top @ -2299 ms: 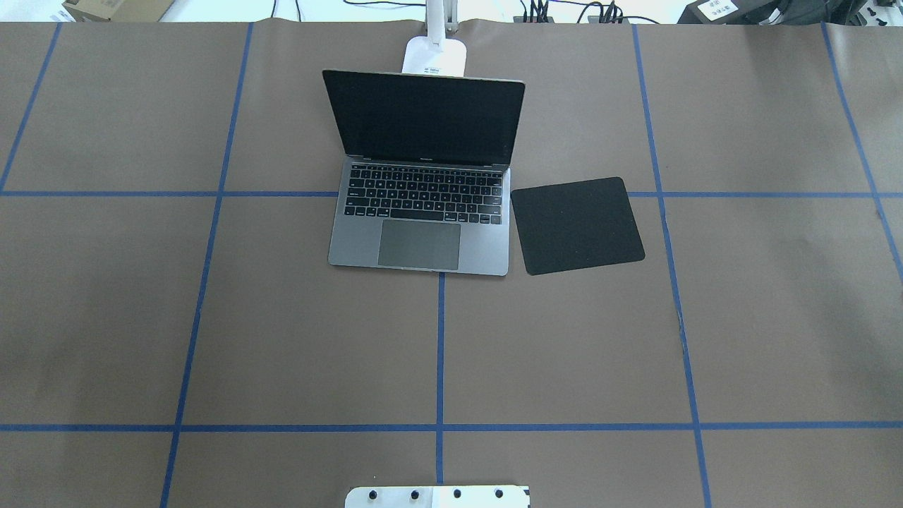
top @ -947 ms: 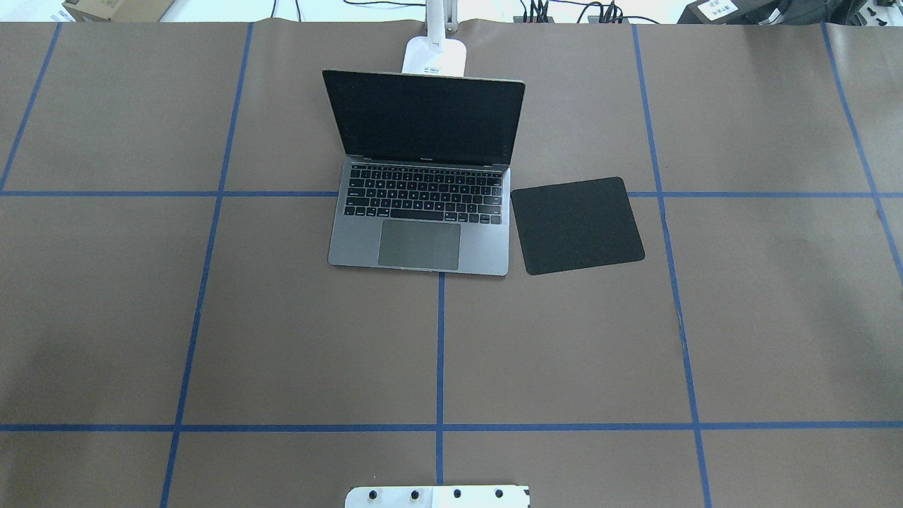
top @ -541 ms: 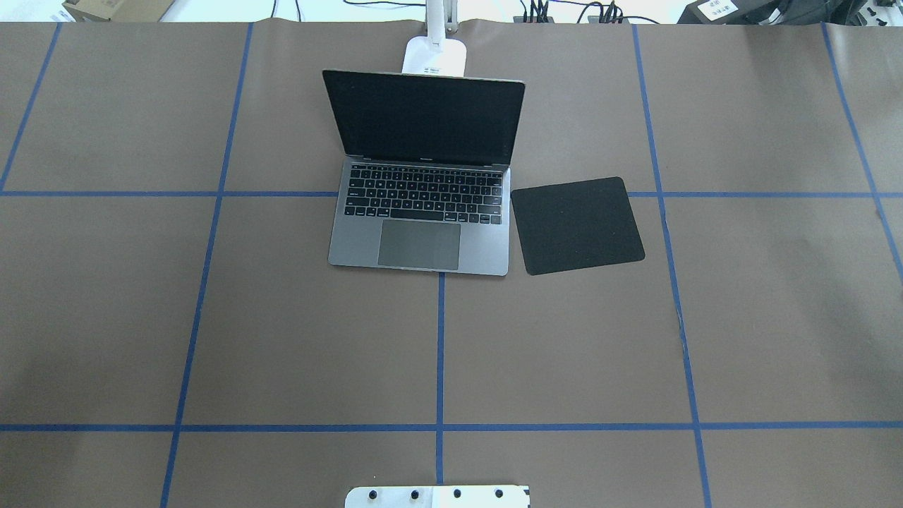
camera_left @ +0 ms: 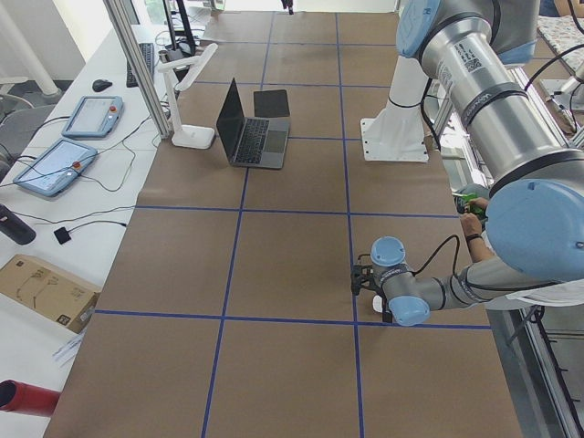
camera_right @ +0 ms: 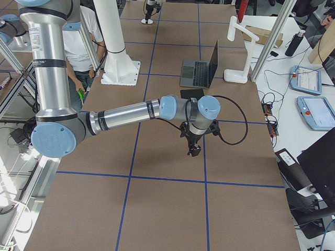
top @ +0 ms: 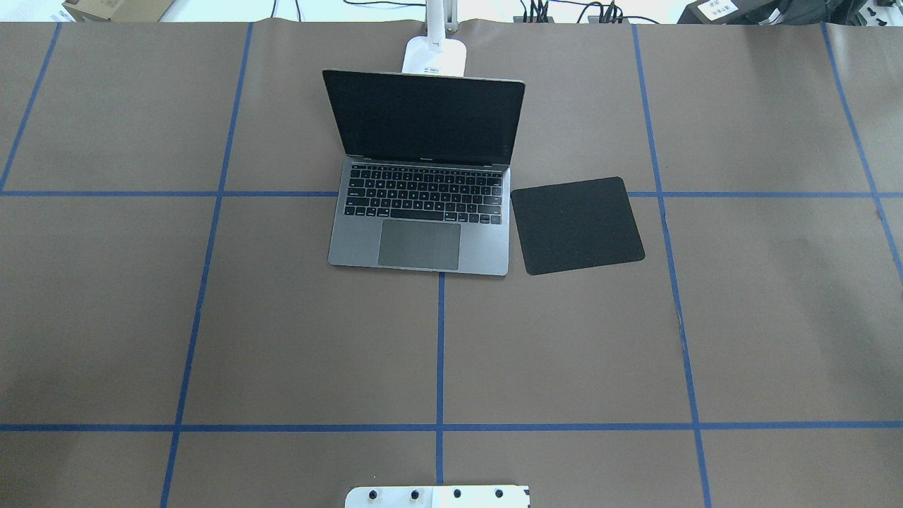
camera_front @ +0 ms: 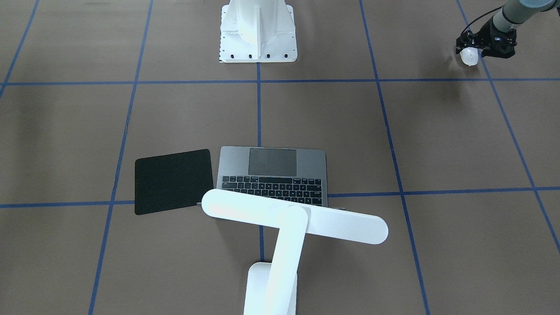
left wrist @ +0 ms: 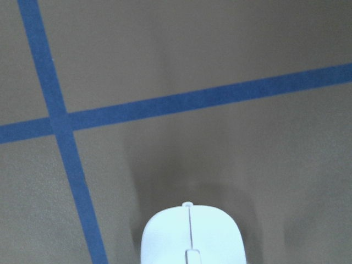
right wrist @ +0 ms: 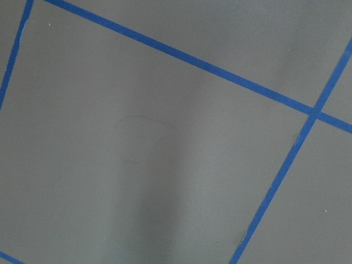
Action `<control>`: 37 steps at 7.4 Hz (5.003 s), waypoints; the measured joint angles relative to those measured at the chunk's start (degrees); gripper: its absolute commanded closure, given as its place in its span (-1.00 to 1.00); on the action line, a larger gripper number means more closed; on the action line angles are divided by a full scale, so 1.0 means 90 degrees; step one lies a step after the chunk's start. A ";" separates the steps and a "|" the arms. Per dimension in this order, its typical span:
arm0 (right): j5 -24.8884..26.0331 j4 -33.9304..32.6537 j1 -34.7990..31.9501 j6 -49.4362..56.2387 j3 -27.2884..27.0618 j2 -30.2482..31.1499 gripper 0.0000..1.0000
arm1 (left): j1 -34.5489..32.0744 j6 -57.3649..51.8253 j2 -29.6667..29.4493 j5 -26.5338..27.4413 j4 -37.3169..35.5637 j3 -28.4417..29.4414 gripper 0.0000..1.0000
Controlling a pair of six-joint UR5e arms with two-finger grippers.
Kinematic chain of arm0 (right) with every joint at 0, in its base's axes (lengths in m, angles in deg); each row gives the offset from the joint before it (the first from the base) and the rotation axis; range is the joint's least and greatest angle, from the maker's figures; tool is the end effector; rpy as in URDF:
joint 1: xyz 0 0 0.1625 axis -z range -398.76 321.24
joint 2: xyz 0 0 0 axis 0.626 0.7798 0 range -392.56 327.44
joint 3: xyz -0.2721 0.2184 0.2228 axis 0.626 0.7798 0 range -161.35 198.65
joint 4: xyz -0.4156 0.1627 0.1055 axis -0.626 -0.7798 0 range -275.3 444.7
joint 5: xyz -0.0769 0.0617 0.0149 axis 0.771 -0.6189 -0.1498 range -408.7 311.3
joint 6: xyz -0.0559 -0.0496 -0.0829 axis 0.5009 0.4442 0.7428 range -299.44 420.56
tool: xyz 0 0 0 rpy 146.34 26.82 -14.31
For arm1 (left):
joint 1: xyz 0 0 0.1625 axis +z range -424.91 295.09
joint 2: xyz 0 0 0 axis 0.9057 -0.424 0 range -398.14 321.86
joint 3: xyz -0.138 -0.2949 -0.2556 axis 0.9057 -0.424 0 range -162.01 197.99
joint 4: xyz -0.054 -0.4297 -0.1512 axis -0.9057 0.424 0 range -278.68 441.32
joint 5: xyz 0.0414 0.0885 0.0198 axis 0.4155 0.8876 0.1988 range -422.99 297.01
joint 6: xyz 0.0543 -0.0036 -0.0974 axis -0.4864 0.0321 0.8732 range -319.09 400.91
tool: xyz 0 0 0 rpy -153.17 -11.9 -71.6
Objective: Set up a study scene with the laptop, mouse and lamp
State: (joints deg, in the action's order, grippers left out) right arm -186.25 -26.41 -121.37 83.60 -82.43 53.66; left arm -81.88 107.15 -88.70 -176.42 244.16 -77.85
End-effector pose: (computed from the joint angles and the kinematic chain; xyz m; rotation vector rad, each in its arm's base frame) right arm -0.0192 -0.5444 0.5488 0.0111 -0.8430 -0.4543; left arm 0.2080 -0.1564 0.7413 -0.1335 0.7712 0.2524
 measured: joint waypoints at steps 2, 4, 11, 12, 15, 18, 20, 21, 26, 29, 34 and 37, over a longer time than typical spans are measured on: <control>0.0000 0.0002 -0.0003 0.0001 0.0007 0.0000 -0.99 | 0.0211 0.0202 -0.0011 0.0005 0.0043 0.0018 -0.52; 0.0000 0.0002 -0.0002 0.0005 0.0029 -0.0006 -0.99 | 0.0277 0.0294 -0.0012 0.0006 0.0148 0.0054 -0.41; -0.0009 0.0002 -0.0007 -0.0001 0.0040 -0.0024 -0.99 | 0.0292 0.0721 -0.0066 0.0005 0.0739 0.0072 -0.37; -0.0010 0.0002 -0.0009 -0.0001 0.0040 -0.0022 -0.99 | 0.0280 0.0784 -0.0188 0.0011 0.0784 0.0050 -0.37; -0.0001 0.0002 -0.0010 -0.0001 0.0057 -0.0028 -0.99 | 0.0177 0.0821 -0.0405 0.0017 0.0796 -0.0497 -0.37; -0.0008 0.0002 -0.0001 -0.0001 0.0111 -0.0042 -0.99 | -0.0165 0.0823 -0.0448 0.0015 0.0642 -0.1314 -0.37; -0.0016 0.0002 0.0000 -0.0001 0.0173 -0.0067 -0.98 | -0.0416 0.0823 -0.0786 0.0015 -0.0343 -0.2036 -0.37; -0.0021 0.0004 0.0000 -0.0001 0.0206 -0.0085 -0.98 | -0.0543 0.0823 -0.1225 0.0011 -0.1144 -0.2326 -0.37; -0.0037 0.0034 0.0003 -0.0016 0.0493 -0.0218 -0.99 | -0.1116 0.0727 -0.4504 0.0018 -0.5140 -0.2725 -0.37; -0.0076 0.0041 0.0016 -0.0030 0.0690 -0.0361 -0.99 | -0.1237 0.0529 -0.7508 0.0208 -0.7067 -0.1381 -0.37; -0.0205 0.0041 0.0036 -0.0031 0.0866 -0.0460 -0.98 | -0.1268 0.0535 -1.1711 0.0654 -0.7500 0.2953 -0.38; -0.0305 0.0041 0.0052 -0.0030 0.0913 -0.0474 -0.98 | -0.1238 0.0665 -1.3018 0.1031 -0.7068 0.4988 -0.38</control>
State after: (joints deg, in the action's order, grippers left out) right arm -188.99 -26.04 -120.91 83.32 -74.22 49.39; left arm -93.03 113.14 -205.86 -167.14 180.55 -32.96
